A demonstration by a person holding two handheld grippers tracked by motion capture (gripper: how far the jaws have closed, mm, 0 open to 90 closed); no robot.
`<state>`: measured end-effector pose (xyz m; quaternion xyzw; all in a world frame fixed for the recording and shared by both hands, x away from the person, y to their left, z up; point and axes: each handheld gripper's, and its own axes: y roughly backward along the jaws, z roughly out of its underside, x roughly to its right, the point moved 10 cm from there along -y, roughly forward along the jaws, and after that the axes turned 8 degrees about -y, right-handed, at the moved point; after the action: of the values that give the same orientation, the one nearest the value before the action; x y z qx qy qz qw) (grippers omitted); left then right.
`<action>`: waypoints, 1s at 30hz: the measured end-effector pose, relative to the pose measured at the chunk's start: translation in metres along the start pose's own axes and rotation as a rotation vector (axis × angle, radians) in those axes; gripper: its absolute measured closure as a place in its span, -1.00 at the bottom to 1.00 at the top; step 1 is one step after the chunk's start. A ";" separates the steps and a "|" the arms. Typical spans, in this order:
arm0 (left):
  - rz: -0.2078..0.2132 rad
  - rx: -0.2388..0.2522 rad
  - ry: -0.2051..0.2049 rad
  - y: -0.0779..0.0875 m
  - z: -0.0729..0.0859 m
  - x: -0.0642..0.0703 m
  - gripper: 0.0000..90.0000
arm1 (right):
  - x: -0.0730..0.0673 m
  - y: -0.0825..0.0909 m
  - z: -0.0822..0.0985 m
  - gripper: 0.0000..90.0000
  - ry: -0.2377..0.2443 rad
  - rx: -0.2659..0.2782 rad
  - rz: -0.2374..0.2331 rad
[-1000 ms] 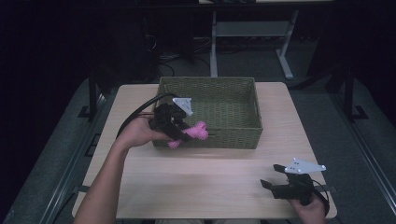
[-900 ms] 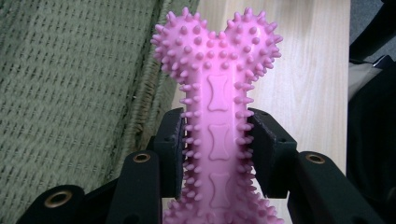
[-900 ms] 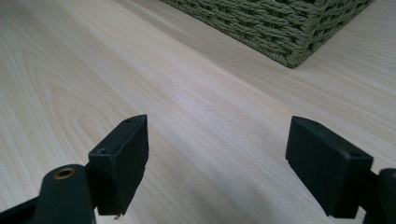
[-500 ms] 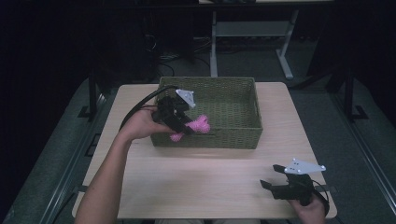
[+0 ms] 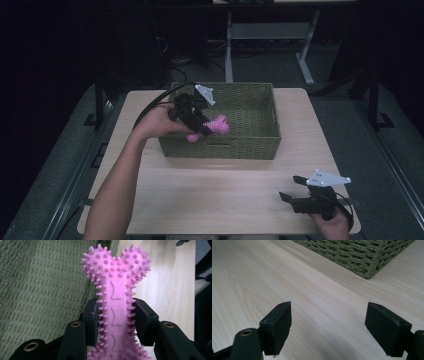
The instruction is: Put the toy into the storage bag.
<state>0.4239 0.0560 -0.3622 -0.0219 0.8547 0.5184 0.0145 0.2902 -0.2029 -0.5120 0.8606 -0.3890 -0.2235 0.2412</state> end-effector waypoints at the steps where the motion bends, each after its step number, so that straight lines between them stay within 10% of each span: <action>1: 0.001 0.001 0.004 -0.001 -0.001 -0.002 0.30 | 0.000 0.000 0.000 -0.54 0.000 0.001 0.000; 30: 0.027 0.002 0.090 -0.028 0.021 -0.050 0.30 | 0.000 0.004 0.000 -0.54 -0.011 0.006 -0.003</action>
<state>0.4758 0.0631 -0.3944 -0.0336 0.8553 0.5160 -0.0308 0.2885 -0.2051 -0.5098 0.8606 -0.3895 -0.2277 0.2360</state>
